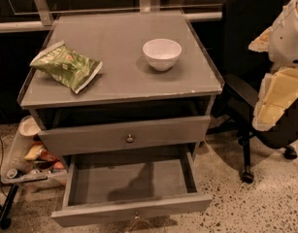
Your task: Close middle drawer
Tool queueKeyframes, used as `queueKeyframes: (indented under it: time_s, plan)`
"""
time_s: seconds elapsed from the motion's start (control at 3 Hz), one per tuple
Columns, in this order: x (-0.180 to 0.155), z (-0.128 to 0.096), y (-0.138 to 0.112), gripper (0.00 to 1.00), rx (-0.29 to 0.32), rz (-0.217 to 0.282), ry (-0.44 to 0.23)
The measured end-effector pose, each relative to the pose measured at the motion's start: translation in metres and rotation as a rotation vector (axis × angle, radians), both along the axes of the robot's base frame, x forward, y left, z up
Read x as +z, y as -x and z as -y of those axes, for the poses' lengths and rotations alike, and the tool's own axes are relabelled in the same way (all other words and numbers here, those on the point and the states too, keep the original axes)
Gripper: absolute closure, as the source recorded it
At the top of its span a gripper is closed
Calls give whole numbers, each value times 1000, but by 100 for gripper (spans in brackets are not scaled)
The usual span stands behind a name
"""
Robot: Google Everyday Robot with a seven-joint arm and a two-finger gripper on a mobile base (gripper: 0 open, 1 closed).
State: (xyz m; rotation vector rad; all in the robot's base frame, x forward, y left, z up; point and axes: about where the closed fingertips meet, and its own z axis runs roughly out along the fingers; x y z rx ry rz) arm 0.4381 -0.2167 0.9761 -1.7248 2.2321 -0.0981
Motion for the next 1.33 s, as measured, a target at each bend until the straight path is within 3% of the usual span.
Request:
queueKeyframes:
  time_s: [0.33,0.67,1.33]
  plan:
    - [0,0,0,0,0,0,0]
    - [0,0,0,19,0,0,0]
    - [0,0,0,65,0,0,0]
